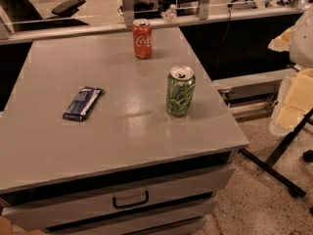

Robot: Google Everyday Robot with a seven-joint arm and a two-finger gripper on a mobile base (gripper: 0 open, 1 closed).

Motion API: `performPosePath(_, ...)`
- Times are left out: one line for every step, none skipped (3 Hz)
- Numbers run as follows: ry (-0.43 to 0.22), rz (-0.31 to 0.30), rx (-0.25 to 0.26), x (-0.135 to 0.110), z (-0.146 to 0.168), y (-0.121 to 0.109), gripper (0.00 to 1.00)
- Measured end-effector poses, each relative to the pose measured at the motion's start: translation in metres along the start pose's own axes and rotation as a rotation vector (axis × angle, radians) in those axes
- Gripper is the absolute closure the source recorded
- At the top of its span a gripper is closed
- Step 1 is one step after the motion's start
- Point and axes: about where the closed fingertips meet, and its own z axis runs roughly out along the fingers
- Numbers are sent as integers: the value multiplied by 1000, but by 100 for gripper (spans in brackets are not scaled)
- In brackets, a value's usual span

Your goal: Knock green can over

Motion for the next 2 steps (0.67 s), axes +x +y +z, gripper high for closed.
performPosePath(-68,27,-10,-1,6,-1,0)
performPosePath(-256,93,-21,9,33,-8,0)
